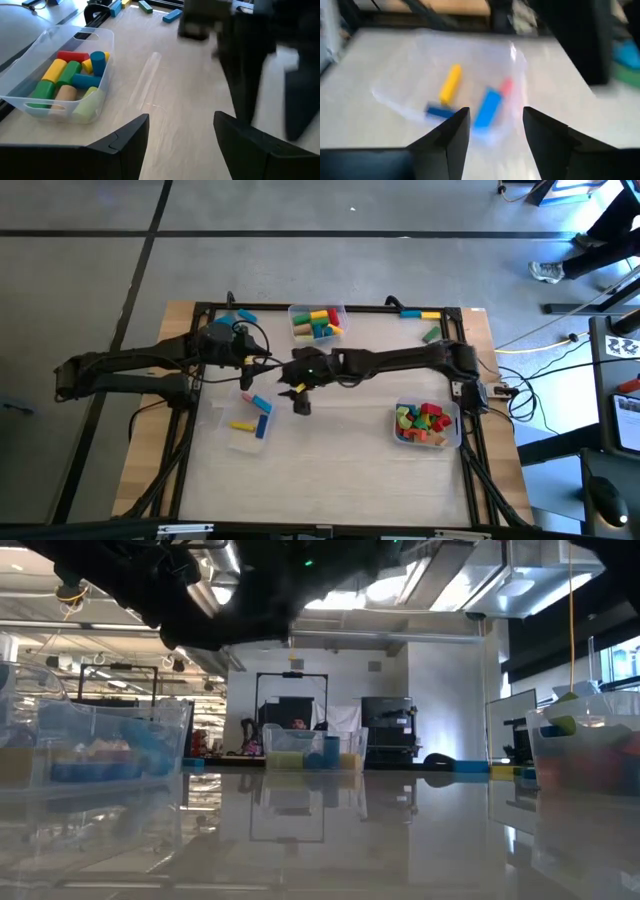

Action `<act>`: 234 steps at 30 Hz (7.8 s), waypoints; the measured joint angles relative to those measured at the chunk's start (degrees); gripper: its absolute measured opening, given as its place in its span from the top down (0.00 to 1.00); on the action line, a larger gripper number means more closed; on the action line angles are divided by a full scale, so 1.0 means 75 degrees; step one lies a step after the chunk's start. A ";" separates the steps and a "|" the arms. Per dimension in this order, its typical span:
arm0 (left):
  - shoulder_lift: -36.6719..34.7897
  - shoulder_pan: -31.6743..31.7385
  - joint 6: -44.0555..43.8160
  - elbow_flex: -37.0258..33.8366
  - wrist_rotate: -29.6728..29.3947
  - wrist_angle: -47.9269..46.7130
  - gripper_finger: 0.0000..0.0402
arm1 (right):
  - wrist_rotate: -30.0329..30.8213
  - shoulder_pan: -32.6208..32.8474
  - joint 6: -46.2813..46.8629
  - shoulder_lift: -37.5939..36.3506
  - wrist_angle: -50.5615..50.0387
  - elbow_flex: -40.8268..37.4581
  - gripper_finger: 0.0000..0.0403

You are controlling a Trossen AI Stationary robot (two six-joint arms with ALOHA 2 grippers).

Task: Sort blocks by size
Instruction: Put the green rectangular block into the bottom left transparent bin

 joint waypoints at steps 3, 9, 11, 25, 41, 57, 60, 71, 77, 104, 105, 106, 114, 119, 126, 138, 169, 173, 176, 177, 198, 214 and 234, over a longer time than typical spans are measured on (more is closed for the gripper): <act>0.0000 0.0000 -0.0025 0.0000 0.0001 -0.0024 0.46 | 0.0707 0.0000 -0.0003 -0.0475 -0.1229 0.0001 0.56; 0.0000 0.0000 0.0003 0.0000 -0.0002 -0.0117 0.46 | 0.2415 -0.0003 0.0339 -0.1334 -0.3242 -0.0001 0.58; 0.0000 -0.0001 0.0057 0.0000 -0.0002 -0.0192 0.46 | 0.2913 -0.0055 0.0532 -0.1639 -0.3906 0.0001 0.59; 0.0000 -0.0003 0.0086 0.0000 -0.0002 -0.0173 0.46 | 0.4167 -0.1878 0.2352 -0.3315 -0.7933 -0.0183 0.59; 0.0000 -0.0003 0.0135 0.0000 -0.0002 -0.0173 0.46 | 0.4173 -0.5405 0.2815 -0.3916 -0.7538 -0.2825 0.59; 0.0000 -0.0001 0.0135 0.0000 -0.0002 -0.0043 0.46 | 0.3718 -0.6506 0.2983 -0.3551 -0.5959 -0.5187 0.65; 0.0000 0.0000 0.0135 0.0000 -0.0002 0.0033 0.46 | 0.3649 -0.6605 0.2824 -0.3376 -0.5658 -0.5334 0.74; 0.0000 -0.0002 0.0135 0.0000 -0.0002 0.0036 0.46 | 0.3993 -0.7026 0.2796 -0.2615 -0.5091 -0.5431 0.97; 0.0000 -0.0002 0.0137 0.0000 -0.0002 -0.0066 0.46 | 0.3989 -0.7003 0.2617 -0.2335 -0.4909 -0.5419 0.94; 0.0000 -0.0001 0.0096 0.0001 -0.0003 -0.0108 0.46 | 0.1811 -0.3628 0.2458 -0.2311 -0.4448 -0.4715 0.93; 0.0000 -0.0001 0.0073 0.0002 -0.0005 -0.0129 0.46 | 0.1594 -0.3519 0.2460 -0.2311 -0.4302 -0.4693 0.93; 0.0000 -0.0003 0.0068 0.0000 -0.0002 -0.0159 0.46 | 0.1368 -0.3406 0.2460 -0.2311 -0.4125 -0.4682 0.93; 0.0003 -0.0001 -0.0064 0.0000 -0.0002 -0.0247 0.46 | 0.0169 -0.2669 0.2394 -0.2311 -0.2748 -0.4673 0.93; 0.0000 -0.0002 0.0038 0.0001 -0.0005 -0.0170 0.46 | 0.0174 -0.2510 0.1715 -0.2311 -0.3086 -0.4250 0.93; 0.0003 -0.0001 0.0083 0.0000 -0.0004 -0.0174 0.46 | 0.0816 -0.2498 0.0645 -0.2328 -0.5062 -0.3124 0.93; 0.0003 0.0000 0.0080 0.0000 -0.0002 -0.0170 0.46 | 0.2086 -0.2735 -0.0011 -0.2332 -0.5396 -0.3073 0.84; 0.0003 0.0000 0.0135 0.0000 -0.0002 -0.0173 0.46 | 0.1892 -0.2754 -0.2893 -0.2355 -0.2886 -0.5337 0.42; 0.0003 0.0000 0.0135 0.0002 -0.0003 -0.0170 0.46 | 0.1915 -0.2751 -0.2789 -0.2364 -0.2840 -0.5393 0.44; 0.0003 0.0000 0.0135 0.0000 -0.0004 -0.0170 0.46 | 0.1897 -0.2751 -0.2622 -0.2364 -0.2843 -0.5402 0.50; 0.0003 0.0000 0.0135 0.0000 -0.0003 -0.0168 0.46 | 0.1880 -0.2751 -0.2620 -0.2364 -0.2844 -0.5403 0.53; 0.0003 0.0000 0.0135 0.0000 -0.0002 -0.0170 0.46 | 0.0942 -0.2377 -0.1272 -0.2291 -0.2136 -0.5035 0.73; 0.0003 0.0000 0.0121 0.0000 -0.0002 -0.0170 0.46 | -0.0226 -0.0987 -0.0235 -0.2309 0.2459 -0.4816 0.71; 0.0000 -0.0002 0.0080 0.0003 -0.0002 -0.0077 0.46 | -0.0216 -0.0045 0.0594 -0.1370 0.6840 -0.4636 0.71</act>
